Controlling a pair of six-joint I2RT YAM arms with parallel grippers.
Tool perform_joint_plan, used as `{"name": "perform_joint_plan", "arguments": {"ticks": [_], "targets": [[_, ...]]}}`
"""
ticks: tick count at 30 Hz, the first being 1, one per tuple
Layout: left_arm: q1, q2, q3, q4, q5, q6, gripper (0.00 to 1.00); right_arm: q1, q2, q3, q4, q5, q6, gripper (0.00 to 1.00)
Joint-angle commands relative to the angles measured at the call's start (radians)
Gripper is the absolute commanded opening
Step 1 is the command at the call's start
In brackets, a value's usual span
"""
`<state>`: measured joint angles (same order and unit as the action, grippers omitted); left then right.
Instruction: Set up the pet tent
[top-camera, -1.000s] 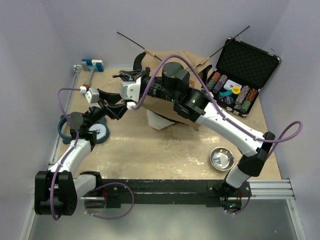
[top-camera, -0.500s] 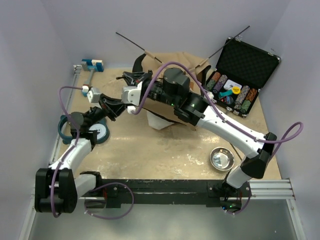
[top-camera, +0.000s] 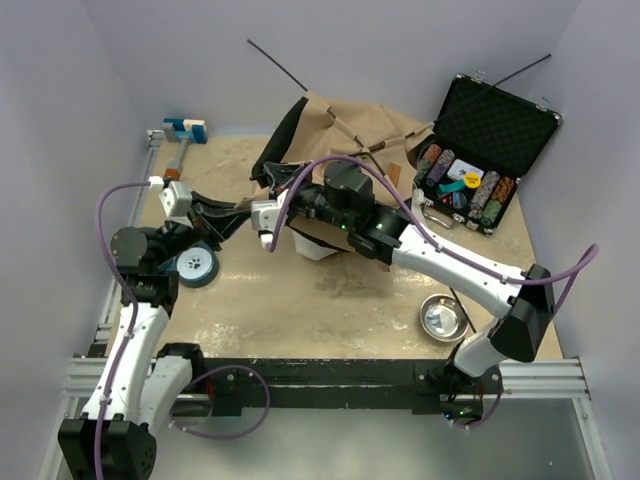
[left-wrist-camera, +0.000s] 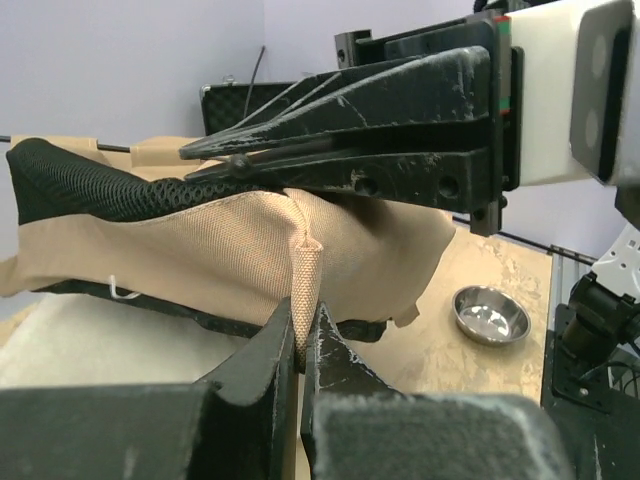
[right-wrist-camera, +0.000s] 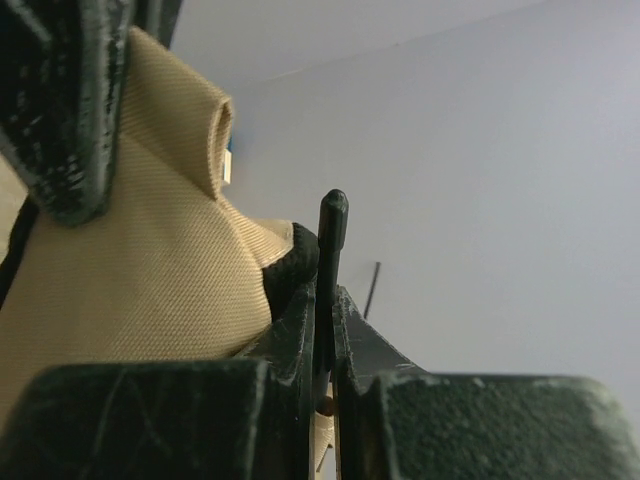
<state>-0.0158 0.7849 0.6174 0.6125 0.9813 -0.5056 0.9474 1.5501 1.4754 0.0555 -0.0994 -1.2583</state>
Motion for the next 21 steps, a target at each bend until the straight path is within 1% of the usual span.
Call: {"name": "perform_joint_plan", "arguments": {"ticks": [1,4,7,9,18,21], "targets": [[-0.001,-0.021,0.085,-0.198,-0.047,0.091,0.00,-0.038,-0.100,-0.059,0.058,0.080,-0.111,0.00],[-0.001,-0.016,0.110,-0.258,-0.062,0.127,0.00,-0.036,-0.143,-0.092,0.067,0.040,-0.131,0.00],[-0.001,-0.007,0.134,-0.321,-0.085,0.171,0.00,-0.029,-0.173,-0.110,0.035,0.027,-0.171,0.00],[-0.004,0.002,0.149,-0.355,-0.076,0.194,0.00,-0.018,-0.186,-0.122,0.024,0.033,-0.200,0.00],[-0.003,0.004,0.165,-0.412,-0.069,0.257,0.00,0.082,-0.160,-0.067,-0.054,0.082,-0.202,0.00],[-0.003,-0.016,0.169,-0.413,-0.063,0.277,0.00,0.088,-0.150,-0.104,-0.040,0.118,-0.225,0.00]]}}
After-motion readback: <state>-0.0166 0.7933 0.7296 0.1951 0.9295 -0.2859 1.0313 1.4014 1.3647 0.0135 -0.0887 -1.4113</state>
